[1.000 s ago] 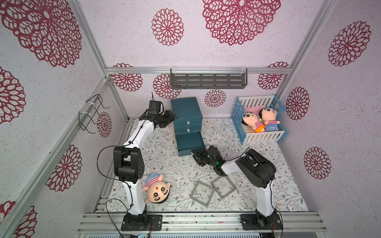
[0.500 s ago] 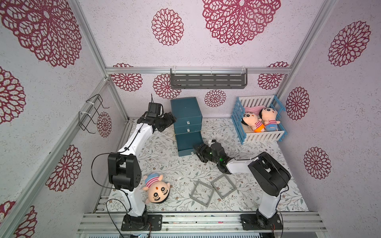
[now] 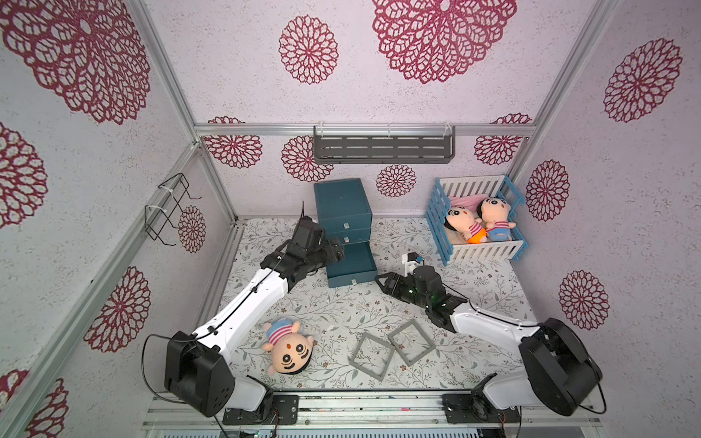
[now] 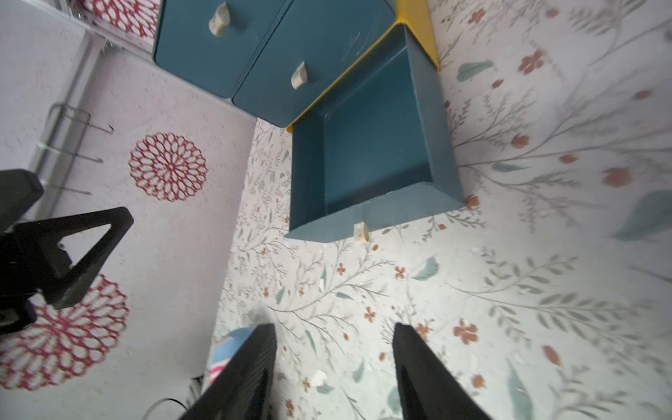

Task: Place the brooch boxes into the drawer by color
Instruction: Pick up the brooch box from the center of the board.

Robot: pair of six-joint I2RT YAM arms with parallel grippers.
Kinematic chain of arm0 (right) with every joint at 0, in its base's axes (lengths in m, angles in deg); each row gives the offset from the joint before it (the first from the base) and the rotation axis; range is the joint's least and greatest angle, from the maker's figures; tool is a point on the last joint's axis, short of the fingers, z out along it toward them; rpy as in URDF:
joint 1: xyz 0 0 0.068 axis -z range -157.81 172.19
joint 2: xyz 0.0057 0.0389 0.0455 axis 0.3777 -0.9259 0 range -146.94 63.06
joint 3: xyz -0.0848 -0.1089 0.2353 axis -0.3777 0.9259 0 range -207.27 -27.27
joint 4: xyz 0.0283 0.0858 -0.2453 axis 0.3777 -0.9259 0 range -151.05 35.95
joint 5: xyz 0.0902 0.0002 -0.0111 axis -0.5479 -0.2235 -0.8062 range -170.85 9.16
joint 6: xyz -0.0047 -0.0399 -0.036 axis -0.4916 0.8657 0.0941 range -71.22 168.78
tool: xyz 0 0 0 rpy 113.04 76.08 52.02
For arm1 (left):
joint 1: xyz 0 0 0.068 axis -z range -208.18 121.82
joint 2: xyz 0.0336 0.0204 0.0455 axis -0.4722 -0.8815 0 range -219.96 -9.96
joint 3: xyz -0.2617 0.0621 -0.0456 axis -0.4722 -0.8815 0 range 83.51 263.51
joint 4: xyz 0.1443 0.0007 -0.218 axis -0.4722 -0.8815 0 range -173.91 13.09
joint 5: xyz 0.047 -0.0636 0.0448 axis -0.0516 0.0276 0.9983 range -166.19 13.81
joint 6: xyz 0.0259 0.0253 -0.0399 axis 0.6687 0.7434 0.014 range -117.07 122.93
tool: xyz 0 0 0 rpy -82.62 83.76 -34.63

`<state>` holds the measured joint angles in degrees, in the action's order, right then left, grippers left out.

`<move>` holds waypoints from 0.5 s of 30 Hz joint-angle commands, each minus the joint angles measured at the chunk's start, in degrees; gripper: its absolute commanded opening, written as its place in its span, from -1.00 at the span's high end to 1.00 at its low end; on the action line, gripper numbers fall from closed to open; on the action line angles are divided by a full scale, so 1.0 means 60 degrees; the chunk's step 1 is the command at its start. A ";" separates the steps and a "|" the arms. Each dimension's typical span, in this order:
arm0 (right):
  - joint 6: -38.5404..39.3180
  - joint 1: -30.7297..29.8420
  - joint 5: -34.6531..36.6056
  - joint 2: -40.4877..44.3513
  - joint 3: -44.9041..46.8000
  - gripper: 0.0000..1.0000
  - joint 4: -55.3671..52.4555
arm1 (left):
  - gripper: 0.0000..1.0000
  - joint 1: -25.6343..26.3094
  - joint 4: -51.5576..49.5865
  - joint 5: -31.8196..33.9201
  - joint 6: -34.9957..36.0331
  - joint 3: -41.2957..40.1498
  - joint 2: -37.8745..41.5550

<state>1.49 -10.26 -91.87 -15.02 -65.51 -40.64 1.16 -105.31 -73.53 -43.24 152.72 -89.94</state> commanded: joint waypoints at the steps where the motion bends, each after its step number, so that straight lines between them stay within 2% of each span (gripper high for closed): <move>1: 0.1912 0.0094 0.0577 0.1091 0.0402 -0.10 -0.1373 | -0.62 0.0749 0.0574 0.1317 -0.0333 -0.0871 0.0737; 6: 0.1975 0.0056 0.1464 0.2225 0.0726 0.06 -0.3210 | -0.59 0.2084 0.0760 0.1972 -0.0661 -0.2092 0.1542; 10: 0.1387 -0.0751 0.3067 0.2647 0.0337 0.10 -0.5083 | -0.57 0.3143 0.0573 0.2431 -0.0698 -0.2715 0.1854; 15: 0.0534 -0.1618 0.4023 0.3100 0.0288 0.11 -0.6338 | -0.56 0.4242 0.0530 0.2618 -0.0639 -0.3318 0.2043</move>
<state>7.85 -18.39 -74.54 0.60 -62.51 -71.57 23.76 -102.78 -60.48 -46.87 133.99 -78.77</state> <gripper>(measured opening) 0.445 0.780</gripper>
